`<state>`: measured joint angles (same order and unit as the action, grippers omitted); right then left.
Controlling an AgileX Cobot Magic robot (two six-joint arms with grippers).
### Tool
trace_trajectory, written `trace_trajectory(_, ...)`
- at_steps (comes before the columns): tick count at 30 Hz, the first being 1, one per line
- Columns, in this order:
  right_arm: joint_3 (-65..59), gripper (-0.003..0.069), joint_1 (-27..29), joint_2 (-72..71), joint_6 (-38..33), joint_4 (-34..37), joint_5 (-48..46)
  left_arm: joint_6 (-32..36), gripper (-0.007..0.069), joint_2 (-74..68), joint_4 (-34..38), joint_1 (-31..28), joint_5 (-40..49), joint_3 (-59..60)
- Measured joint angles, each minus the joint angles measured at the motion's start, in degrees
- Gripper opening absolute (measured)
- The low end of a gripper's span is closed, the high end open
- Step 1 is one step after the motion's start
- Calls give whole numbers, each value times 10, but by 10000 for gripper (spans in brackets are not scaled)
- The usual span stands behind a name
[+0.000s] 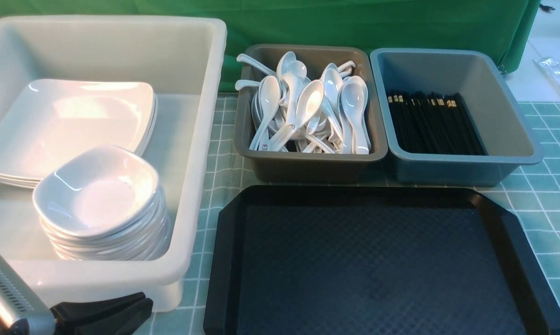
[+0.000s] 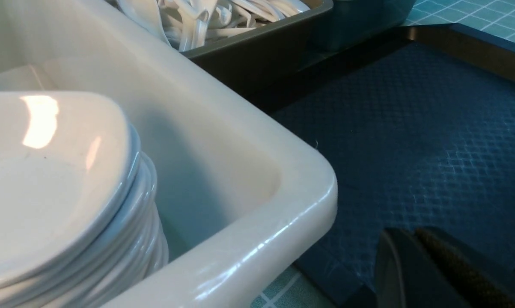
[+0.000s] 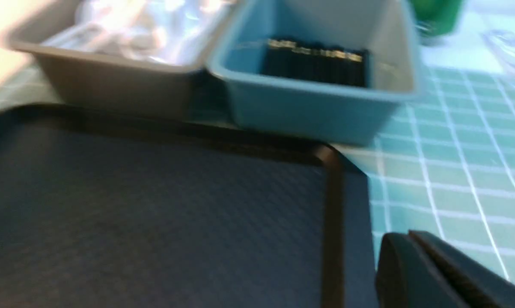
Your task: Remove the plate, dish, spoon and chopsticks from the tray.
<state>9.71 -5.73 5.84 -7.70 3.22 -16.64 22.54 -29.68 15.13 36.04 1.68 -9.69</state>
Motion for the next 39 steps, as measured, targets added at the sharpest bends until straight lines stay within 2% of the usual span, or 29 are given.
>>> trace_trajectory(3, -84, 15, 13, -38, -10, 7, 51, 0, 13, 0, 0, 0, 0, 0)
trace_trajectory(5, -98, 15, 15, -54, -10, 3, 52, 0, 13, 0, 0, 0, 1, 0)
trace_trajectory(33, -100, 32, 15, -57, -25, -8, 33, 0, 17, 0, 0, 0, 3, 1)
trace_trajectory(37, -100, 35, 15, -57, -25, -8, 33, 0, 16, 18, -24, -14, -57, 20)
trace_trajectory(39, -100, 35, 15, -57, -25, -8, 33, -7, 14, 62, -25, -72, -121, 49)
